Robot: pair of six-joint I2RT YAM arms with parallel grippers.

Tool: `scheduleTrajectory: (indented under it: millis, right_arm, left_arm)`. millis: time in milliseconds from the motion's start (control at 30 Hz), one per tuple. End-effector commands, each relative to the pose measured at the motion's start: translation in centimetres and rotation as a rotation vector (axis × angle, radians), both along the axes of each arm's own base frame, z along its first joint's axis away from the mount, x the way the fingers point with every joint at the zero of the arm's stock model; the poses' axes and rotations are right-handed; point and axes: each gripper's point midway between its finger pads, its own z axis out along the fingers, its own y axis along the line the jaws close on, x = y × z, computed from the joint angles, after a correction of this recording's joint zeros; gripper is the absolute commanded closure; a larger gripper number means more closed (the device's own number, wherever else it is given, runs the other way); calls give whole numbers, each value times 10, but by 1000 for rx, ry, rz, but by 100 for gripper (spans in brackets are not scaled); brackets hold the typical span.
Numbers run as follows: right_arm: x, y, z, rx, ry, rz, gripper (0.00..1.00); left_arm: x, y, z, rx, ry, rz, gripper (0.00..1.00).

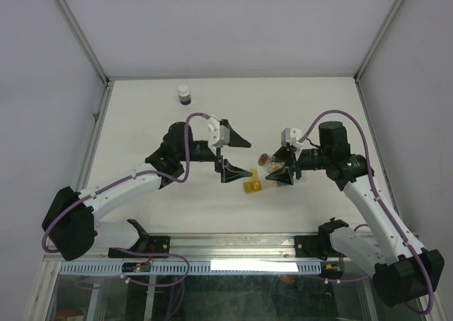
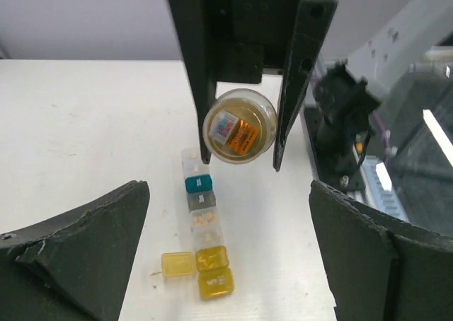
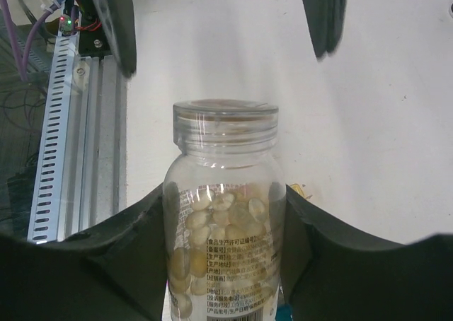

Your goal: Sort the pills into containers

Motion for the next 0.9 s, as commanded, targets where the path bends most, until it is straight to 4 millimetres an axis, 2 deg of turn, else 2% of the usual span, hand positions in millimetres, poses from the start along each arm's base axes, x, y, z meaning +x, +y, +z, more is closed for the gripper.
scheduleTrajectory:
  millis: [0, 67, 133, 233, 367, 633, 733, 867]
  right_arm:
    - [6, 2, 26, 38, -105, 5, 100]
    - [6, 2, 26, 37, -102, 5, 100]
    - [7, 2, 25, 36, -102, 5, 100]
    - [8, 2, 24, 34, -96, 3, 100]
    - [9, 2, 22, 31, -91, -1, 100]
    - [11, 3, 19, 27, -82, -2, 100]
    - [11, 2, 18, 25, -78, -3, 100]
    - [11, 3, 18, 26, -79, -3, 100]
  left_arm:
    - [-7, 41, 87, -367, 150, 154, 1]
    - [-9, 54, 92, -434, 254, 201, 1]
    - [3, 62, 91, -495, 459, 290, 2]
    - [10, 52, 77, -435, 633, 350, 12]
    - [17, 31, 62, -302, 591, 509, 13]
    - [14, 6, 54, -221, 606, 441, 21]
    - [11, -1, 52, -211, 616, 415, 28]
    - [3, -10, 53, -202, 623, 372, 32]
